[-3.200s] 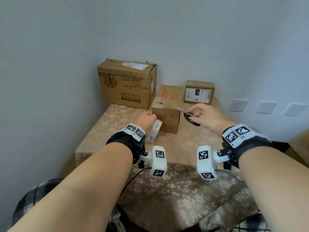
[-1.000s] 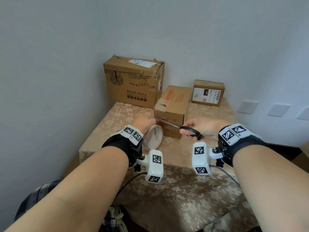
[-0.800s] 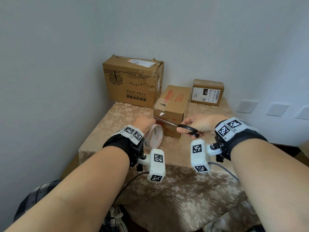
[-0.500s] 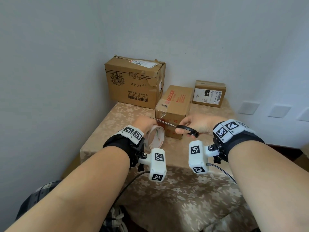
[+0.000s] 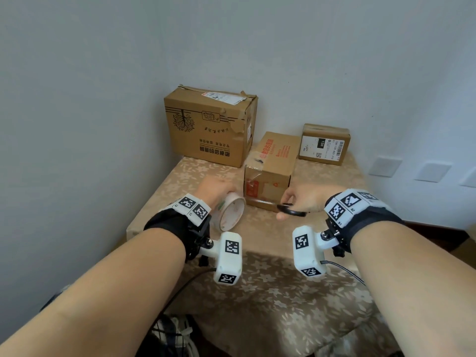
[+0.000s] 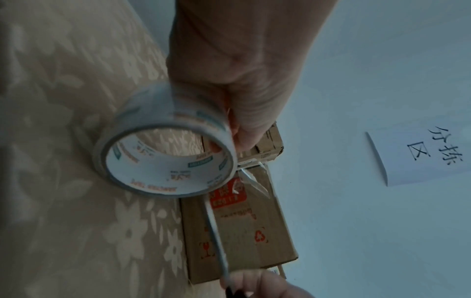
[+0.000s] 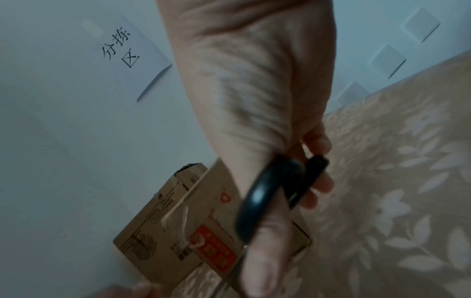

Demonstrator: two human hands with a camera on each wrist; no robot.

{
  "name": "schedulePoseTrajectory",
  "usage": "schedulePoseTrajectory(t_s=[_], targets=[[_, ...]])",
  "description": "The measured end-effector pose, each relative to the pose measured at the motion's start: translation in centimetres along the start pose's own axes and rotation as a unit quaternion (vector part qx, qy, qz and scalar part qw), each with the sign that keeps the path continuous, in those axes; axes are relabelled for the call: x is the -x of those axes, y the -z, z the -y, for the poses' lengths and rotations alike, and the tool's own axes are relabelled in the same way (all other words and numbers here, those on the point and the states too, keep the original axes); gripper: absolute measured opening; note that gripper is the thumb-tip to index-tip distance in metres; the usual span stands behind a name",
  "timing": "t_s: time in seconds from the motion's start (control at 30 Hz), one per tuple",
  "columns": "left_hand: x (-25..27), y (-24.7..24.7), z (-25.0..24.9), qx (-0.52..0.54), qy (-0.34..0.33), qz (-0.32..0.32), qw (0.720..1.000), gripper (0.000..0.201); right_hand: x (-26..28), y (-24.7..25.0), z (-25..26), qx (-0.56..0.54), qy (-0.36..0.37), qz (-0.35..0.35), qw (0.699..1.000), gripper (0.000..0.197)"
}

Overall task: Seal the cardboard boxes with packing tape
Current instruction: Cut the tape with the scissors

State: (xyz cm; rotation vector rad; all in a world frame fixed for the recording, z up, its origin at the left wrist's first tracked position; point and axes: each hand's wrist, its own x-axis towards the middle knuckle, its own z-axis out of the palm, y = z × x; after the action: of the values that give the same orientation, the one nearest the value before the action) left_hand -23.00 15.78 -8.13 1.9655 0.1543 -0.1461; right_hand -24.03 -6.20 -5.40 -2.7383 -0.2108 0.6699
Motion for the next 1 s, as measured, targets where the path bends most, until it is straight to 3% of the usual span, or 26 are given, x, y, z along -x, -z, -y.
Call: schedulePoseTrajectory(t_s=[0.17,0.23,0.3,0.4,0.47,0.6,0.73,0.8,0.9,1.0], targets=[[0.6,1.5,0.1,-0.057,-0.085,-0.012,0.995,0.013,-0.7,-2.0,-0.3,0.127,-0.058,0.027,0.99,0.051],[0.6,1.7,0.2,-0.083,-0.108,-0.001,0.991,0.011,-1.0,-2.1,0.1,0.135,-0.065,-0.008,0.989,0.034],[0.5,1.5,0.1,-0.104,-0.131,-0.008,0.986,0.011,-0.8,-1.5,1.2,0.084,-0.03,-0.124,0.988,0.018],[0.2,1.3,-0.2,-0.128,-0.142,-0.024,0.981,0.012,0.1,-0.2,4.1,0.034,0.063,-0.36,0.93,0.025],[-0.5,1.3,-0.3,-0.131,-0.154,-0.039,0.979,0.013,-0.1,0.1,5.4,0.081,0.095,-0.409,0.904,0.026],[-1.7,1.3,-0.3,-0.121,-0.178,-0.049,0.975,0.011,-3.0,-1.3,5.8,0.147,0.082,-0.347,0.923,0.071],[-3.1,1.2,0.4,-0.124,-0.178,-0.047,0.975,0.013,-5.5,-3.1,4.7,0.192,0.037,-0.381,0.904,0.078],[-3.6,1.3,0.5,-0.142,-0.184,-0.04,0.972,0.017,-5.7,-2.9,3.9,0.209,0.051,-0.379,0.9,0.083],[-3.4,1.4,-0.4,-0.192,-0.222,-0.015,0.956,0.009,-5.2,-1.3,1.4,0.234,0.083,-0.333,0.91,0.086],[-2.9,1.2,-2.1,-0.267,-0.301,0.035,0.915,0.009,-4.2,0.7,-1.2,0.232,0.099,-0.271,0.929,0.09]])
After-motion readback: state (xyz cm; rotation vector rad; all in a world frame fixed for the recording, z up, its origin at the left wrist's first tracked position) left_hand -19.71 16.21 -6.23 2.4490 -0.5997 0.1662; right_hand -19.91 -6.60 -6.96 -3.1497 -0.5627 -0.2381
